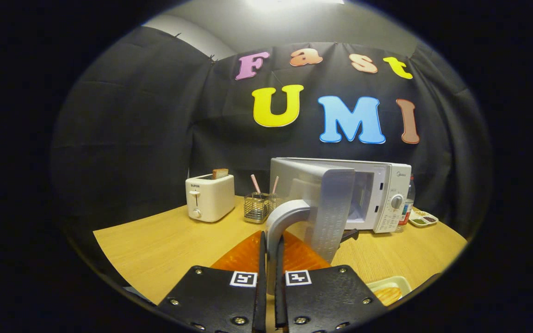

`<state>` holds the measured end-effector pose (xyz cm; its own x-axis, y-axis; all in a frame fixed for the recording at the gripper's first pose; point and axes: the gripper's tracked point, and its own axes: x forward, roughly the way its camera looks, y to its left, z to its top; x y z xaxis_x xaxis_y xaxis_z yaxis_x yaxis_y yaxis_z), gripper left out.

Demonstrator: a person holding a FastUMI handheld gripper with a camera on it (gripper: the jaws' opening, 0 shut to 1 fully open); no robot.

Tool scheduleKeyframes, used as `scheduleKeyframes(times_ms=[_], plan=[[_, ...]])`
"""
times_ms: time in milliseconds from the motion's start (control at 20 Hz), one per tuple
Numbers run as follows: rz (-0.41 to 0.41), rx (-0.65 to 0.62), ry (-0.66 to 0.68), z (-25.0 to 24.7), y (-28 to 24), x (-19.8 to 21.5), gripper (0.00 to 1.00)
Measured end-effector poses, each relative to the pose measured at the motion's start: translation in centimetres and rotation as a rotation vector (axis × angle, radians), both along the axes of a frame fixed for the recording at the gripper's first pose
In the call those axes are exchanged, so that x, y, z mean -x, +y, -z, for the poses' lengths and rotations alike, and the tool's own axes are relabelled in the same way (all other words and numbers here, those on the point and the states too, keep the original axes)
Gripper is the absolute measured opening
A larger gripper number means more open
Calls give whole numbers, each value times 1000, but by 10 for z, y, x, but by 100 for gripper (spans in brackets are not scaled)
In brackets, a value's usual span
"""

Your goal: Open the microwave, put the food inside, and close the microwave door.

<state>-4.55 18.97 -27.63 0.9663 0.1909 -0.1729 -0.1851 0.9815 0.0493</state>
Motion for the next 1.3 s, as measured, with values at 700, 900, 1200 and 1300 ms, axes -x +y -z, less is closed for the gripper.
scheduleKeyframes(times_ms=[700, 900, 1200, 1300], plan=[[258, 14, -179, -10, 82, -3, 11], [224, 4, -92, -4, 81, 1, 67], [95, 25, -19, 8, 94, 24, 73], [62, 49, -46, 4, 89, 30, 71]])
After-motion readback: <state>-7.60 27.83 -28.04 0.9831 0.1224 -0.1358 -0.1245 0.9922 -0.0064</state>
